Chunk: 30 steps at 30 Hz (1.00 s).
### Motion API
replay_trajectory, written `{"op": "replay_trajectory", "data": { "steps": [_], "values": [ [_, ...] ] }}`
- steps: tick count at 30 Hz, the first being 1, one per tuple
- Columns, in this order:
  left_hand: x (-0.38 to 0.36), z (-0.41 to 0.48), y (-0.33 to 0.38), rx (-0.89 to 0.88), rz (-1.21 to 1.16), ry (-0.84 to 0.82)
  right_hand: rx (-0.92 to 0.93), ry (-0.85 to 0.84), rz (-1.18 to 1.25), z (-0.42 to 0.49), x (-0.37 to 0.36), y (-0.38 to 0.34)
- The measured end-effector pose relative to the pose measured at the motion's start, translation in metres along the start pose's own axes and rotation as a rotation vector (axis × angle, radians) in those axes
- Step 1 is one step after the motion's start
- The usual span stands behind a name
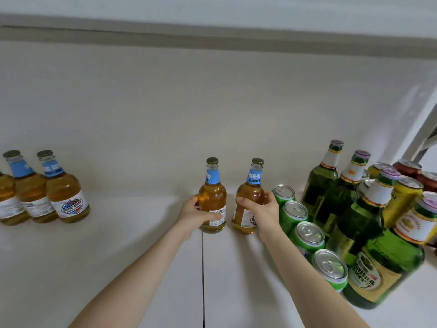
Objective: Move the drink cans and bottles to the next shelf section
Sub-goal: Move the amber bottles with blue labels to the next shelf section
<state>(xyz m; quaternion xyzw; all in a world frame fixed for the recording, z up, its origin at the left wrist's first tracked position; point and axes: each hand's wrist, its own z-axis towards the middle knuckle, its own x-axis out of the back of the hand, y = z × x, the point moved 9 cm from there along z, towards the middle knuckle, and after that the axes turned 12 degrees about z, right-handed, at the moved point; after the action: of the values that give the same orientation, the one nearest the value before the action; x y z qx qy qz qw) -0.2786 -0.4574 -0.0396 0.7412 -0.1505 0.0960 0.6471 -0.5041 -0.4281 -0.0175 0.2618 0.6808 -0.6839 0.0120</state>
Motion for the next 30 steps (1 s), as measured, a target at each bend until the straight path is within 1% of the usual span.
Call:
{"op": "replay_trajectory", "data": {
  "steps": [14,18,22,27,30],
  "values": [
    [-0.008,0.015,0.006,-0.096,0.051,-0.062,0.083,-0.104,-0.070,0.011,-0.008,0.002],
    [-0.002,0.010,0.002,-0.137,0.036,-0.085,0.097,-0.081,-0.055,0.001,0.002,0.009],
    [0.008,0.006,-0.011,-0.122,-0.031,-0.026,0.139,-0.065,-0.071,-0.013,0.012,0.023],
    [0.003,0.003,-0.011,-0.123,-0.045,0.038,0.188,-0.064,-0.113,-0.013,0.012,0.024],
    [0.001,0.003,-0.009,-0.127,-0.043,0.049,0.197,-0.058,-0.108,-0.012,0.012,0.024]
  ]
}}
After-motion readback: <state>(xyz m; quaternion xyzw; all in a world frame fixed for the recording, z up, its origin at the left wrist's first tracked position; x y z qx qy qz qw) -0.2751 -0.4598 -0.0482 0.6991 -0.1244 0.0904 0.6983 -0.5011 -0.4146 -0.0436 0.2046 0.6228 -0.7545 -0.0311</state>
